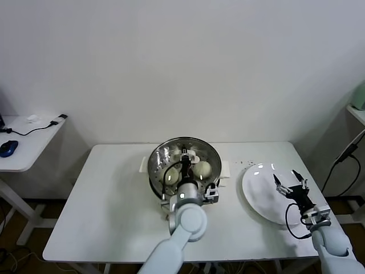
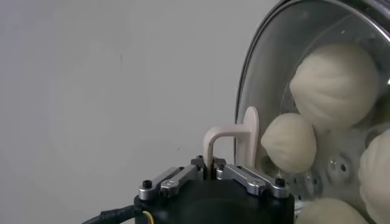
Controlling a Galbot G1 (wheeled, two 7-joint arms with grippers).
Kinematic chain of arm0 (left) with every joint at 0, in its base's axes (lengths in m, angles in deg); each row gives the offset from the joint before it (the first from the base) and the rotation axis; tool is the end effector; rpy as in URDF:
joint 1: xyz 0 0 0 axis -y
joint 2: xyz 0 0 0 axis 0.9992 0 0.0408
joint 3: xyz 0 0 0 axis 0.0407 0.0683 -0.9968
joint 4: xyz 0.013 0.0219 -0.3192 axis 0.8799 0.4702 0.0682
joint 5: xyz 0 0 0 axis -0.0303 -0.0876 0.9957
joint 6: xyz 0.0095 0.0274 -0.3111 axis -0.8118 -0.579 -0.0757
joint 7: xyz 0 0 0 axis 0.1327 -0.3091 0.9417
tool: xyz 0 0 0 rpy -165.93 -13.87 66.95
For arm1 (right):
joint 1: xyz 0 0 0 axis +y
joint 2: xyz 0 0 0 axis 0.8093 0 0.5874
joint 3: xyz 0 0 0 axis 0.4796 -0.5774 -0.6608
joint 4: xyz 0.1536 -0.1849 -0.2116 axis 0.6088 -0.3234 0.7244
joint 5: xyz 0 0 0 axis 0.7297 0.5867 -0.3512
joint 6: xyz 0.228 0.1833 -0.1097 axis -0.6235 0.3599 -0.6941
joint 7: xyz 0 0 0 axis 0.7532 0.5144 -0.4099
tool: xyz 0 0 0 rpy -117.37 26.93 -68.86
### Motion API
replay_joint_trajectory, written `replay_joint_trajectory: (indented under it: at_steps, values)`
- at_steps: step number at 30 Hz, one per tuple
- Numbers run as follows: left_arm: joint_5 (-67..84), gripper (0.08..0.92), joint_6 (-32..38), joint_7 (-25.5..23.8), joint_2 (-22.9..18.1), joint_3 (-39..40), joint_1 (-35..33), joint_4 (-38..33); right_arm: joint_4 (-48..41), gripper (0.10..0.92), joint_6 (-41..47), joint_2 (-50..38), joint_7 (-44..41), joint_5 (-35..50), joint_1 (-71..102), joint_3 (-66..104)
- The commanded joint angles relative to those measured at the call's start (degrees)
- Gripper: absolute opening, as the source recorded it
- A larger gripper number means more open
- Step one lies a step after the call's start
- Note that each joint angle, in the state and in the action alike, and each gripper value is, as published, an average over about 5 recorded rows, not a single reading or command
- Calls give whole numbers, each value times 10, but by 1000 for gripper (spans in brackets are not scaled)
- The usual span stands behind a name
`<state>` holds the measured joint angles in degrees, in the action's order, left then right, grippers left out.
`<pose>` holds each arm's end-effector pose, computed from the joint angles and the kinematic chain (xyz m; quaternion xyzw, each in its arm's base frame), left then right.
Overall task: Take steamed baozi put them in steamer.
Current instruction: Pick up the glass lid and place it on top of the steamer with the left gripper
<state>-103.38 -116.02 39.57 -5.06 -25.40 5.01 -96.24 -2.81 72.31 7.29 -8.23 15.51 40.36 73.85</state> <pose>0.2852 -0.1909 -0.2549 0.0177 -0.7119 -0.6999 0.0551 0.2693 -0.2259 -0.3671 0.0612 -0.9932 0.0810 0.0572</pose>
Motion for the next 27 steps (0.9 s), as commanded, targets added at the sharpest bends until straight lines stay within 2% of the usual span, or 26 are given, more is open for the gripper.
replay_joint_trajectory:
  at_steps: [1,11,17,20,27]
  values:
    - [4,150,-27,9,2,-1,1,4,0,823,-1,1,-2,-2,0,1]
    - [11,150,-25,26,2,2,1,17,0,823,-3,3,-6,-4,3,6]
    - [7,156,-19,4,6,3,-1,4,-1,823,-3,2,-7,-4,4,9]
    - [5,209,-19,-10,15,8,-3,-12,-3,823,-3,2,-8,-4,4,11]
    - [15,414,-25,-28,43,16,-6,-61,-4,823,-3,4,-10,-6,4,12]
